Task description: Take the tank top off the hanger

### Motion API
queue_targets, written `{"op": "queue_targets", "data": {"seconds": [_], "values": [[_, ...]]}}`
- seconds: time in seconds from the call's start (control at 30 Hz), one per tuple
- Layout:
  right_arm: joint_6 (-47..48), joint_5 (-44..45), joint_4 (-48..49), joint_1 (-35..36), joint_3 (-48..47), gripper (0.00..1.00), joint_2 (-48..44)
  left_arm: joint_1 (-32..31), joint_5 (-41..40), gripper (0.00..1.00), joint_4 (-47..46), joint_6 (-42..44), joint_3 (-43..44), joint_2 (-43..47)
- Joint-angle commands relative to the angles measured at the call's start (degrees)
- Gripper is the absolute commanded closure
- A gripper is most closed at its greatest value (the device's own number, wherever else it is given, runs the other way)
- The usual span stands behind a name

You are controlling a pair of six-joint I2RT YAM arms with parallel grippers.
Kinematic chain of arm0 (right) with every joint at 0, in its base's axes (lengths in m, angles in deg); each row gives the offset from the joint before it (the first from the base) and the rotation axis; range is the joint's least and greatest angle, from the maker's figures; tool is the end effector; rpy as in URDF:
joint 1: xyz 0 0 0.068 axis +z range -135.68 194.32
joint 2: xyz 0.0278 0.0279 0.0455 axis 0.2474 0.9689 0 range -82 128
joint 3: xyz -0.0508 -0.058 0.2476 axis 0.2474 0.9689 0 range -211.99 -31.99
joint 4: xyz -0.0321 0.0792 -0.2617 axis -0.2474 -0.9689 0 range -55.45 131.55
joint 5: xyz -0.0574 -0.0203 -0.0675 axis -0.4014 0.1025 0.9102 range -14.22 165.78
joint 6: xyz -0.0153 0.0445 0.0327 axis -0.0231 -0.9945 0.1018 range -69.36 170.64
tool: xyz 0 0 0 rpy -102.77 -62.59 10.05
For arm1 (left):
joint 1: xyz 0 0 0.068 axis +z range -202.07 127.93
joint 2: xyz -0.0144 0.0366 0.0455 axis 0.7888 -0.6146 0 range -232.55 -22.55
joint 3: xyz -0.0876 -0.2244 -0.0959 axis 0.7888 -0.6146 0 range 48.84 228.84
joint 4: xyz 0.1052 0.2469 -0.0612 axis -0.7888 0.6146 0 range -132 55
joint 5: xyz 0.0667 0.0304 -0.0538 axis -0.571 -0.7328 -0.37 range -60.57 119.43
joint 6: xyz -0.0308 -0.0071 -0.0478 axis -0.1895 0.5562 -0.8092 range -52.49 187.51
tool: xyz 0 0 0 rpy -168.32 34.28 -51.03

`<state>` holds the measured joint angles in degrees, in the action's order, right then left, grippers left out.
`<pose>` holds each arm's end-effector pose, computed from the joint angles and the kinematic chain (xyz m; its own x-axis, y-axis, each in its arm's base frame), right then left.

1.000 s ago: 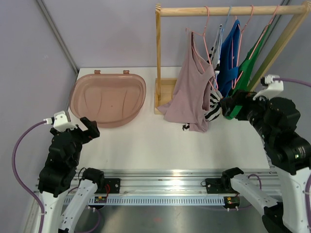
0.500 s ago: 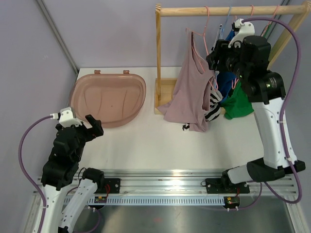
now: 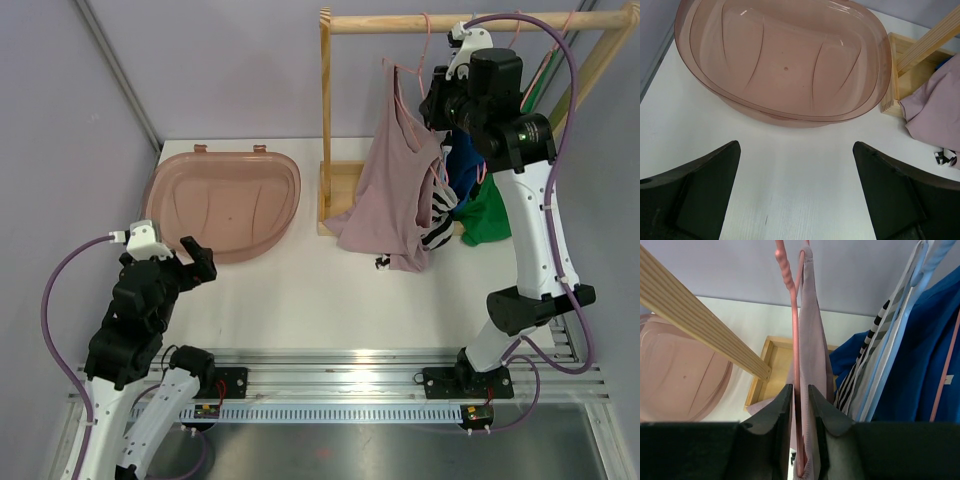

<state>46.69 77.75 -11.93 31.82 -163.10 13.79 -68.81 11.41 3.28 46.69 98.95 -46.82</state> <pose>0.3163 0.0983 0.5258 -0.3149 -0.0272 -0.9487 -0.2481 0.9672 0.0546 0.1049 -0.0186 0.3460 -0.2959 -0.2641 -0.9180 -0.1184 0.9638 -0.2390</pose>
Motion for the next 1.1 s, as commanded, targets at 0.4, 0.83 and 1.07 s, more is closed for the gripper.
{"op": "queue_targets", "data": {"seconds": [0.4, 0.83, 1.07], "values": [[0.5, -1.7, -1.3, 0.3, -3.8, 1.0, 0.5, -0.7, 0.5, 0.01, -2.9, 0.3, 0.2, -0.1], [-5.1, -7.9, 3.7, 0.3, -8.8, 1.0, -5.4, -1.1, -0.3, 0.01, -2.6, 0.3, 0.2, -0.1], [-7.0, -12.5, 3.2, 0.3, 2.0, 1.0, -13.2, -1.3, 1.8, 0.01, -3.3, 1.2, 1.0, -0.3]]}}
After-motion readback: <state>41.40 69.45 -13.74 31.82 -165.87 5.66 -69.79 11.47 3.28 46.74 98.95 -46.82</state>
